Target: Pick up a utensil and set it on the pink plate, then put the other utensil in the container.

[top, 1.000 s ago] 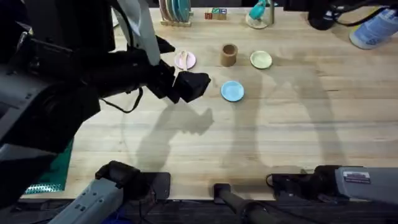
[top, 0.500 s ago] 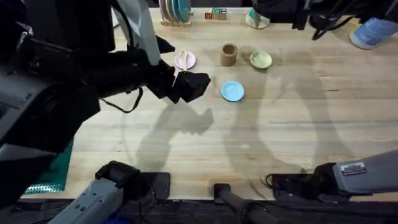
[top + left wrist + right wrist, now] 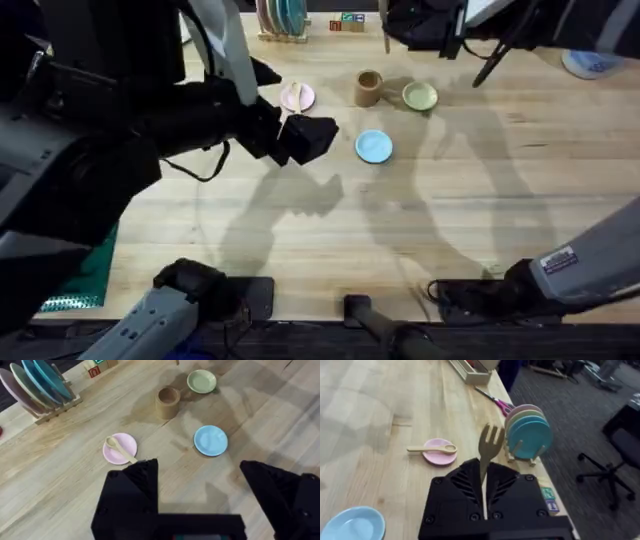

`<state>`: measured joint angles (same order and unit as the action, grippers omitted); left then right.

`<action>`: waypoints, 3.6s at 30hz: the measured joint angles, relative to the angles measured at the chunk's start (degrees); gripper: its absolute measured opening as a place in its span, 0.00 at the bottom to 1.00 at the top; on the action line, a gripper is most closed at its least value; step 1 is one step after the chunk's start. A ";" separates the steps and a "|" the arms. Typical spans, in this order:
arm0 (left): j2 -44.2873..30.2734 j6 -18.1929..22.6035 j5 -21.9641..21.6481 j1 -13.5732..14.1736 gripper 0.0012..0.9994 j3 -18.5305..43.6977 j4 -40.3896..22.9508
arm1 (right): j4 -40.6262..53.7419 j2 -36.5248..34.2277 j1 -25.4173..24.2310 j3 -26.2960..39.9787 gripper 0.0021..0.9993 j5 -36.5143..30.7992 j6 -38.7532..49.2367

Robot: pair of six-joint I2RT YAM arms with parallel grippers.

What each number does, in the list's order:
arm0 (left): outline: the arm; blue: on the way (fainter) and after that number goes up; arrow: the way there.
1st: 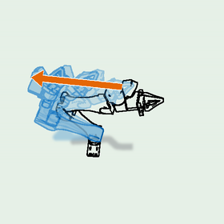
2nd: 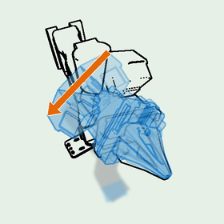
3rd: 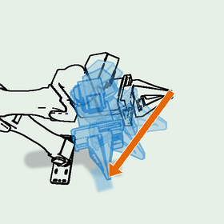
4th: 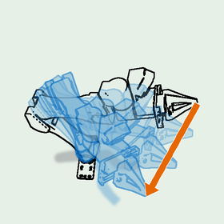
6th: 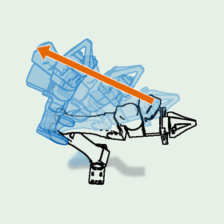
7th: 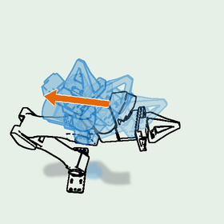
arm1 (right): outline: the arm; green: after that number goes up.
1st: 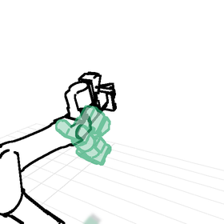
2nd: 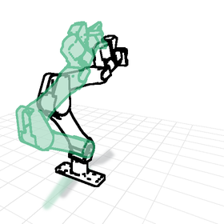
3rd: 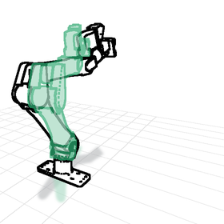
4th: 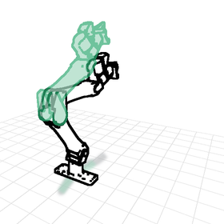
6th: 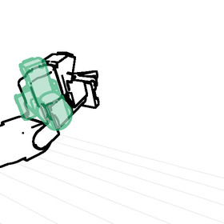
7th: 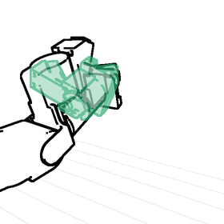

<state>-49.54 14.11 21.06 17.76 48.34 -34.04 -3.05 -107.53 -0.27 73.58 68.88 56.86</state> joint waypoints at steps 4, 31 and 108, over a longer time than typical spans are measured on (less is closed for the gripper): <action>0.00 0.00 -0.02 0.00 1.00 0.00 0.00 | -3.28 -4.18 0.00 0.00 0.03 2.17 0.21; 0.00 0.00 0.00 0.00 0.99 0.00 0.00 | -8.94 -14.19 3.04 0.20 0.03 3.15 0.19; 0.00 0.00 0.00 0.00 1.00 0.00 0.00 | 61.66 33.17 5.35 0.83 1.00 -57.13 -32.02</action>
<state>-49.54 14.11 21.06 17.76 48.34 -34.04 58.61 -74.37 5.08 74.41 11.75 24.84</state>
